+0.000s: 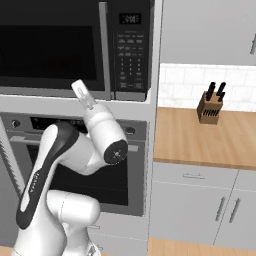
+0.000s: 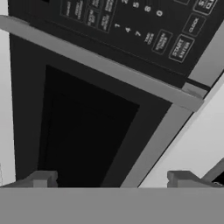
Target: Pick the avocado from the sink and place it in the bowl. Then pick the bowl and place it in the microwave. Then close the microwave door and press the start button.
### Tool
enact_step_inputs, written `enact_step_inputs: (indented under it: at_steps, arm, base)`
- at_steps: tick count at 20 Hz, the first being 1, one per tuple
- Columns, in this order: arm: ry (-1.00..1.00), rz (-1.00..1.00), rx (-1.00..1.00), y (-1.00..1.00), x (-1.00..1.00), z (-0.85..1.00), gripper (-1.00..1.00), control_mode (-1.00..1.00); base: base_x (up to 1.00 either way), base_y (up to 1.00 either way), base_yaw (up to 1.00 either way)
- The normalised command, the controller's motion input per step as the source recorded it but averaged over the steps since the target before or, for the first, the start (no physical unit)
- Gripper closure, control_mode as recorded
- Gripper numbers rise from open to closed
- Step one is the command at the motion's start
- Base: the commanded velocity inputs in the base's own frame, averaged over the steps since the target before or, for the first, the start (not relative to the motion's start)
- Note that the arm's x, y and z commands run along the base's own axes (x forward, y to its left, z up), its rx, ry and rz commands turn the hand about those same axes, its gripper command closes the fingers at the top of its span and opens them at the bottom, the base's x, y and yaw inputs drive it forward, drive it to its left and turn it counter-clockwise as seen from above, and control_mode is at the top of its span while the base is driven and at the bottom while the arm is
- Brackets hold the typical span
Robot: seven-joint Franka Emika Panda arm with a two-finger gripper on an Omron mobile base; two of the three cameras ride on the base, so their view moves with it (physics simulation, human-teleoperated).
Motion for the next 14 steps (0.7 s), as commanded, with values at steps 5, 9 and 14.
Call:
enact_step_inputs:
  at_steps: [5, 9, 14]
  arm:
    - [0.19, 0.02, 0.13, -0.22, 0.02, 0.0, -1.0, -1.0]
    - [0.28, 0.07, 0.06, -0.12, 0.0, 0.0, -1.0, -1.0]
    - [0.11, 0.0, 0.03, -0.3, 0.0, -0.08, -1.0, -1.0]
  base:
    - [0.0, 0.0, 0.0]
    - [0.0, 0.0, 0.0]
    - [0.0, 0.0, 0.0]
